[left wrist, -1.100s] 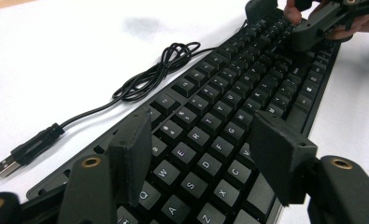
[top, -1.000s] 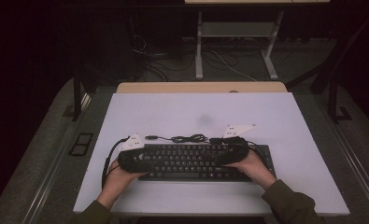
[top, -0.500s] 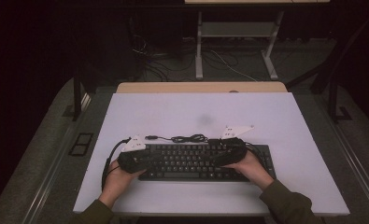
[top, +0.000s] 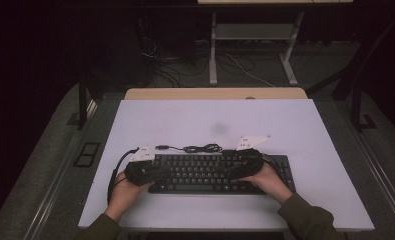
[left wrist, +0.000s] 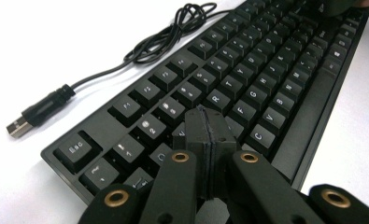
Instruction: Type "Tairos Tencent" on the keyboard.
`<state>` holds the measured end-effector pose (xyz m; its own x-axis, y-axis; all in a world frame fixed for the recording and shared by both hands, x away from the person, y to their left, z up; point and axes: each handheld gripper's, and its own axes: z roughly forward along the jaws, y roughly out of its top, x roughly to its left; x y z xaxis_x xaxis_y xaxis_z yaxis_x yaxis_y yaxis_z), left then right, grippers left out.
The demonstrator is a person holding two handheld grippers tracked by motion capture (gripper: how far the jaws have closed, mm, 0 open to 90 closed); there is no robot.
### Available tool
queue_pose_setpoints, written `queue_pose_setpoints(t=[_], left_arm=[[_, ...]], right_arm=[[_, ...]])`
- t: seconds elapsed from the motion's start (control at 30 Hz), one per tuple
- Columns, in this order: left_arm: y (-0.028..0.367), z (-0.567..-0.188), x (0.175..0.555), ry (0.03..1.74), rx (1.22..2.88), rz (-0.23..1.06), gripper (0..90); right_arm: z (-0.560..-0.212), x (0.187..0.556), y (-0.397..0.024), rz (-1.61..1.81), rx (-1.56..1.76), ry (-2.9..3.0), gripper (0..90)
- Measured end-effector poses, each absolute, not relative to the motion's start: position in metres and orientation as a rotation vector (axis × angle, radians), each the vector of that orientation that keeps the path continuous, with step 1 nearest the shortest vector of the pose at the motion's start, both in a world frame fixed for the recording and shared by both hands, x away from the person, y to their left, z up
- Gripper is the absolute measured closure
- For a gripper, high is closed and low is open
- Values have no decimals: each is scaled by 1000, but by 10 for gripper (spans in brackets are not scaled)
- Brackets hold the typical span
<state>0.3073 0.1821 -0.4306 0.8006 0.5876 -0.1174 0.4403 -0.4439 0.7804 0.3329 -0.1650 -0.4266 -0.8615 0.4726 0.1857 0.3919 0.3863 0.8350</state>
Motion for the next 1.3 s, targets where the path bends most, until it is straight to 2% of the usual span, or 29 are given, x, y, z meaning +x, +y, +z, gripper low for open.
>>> queue_pose_setpoints(t=[1.3], left_arm=[[185, -435, 307, 758, 2136, 180, 892]], right_arm=[[-425, 333, -166, 1505, 794, 2533, 260]])
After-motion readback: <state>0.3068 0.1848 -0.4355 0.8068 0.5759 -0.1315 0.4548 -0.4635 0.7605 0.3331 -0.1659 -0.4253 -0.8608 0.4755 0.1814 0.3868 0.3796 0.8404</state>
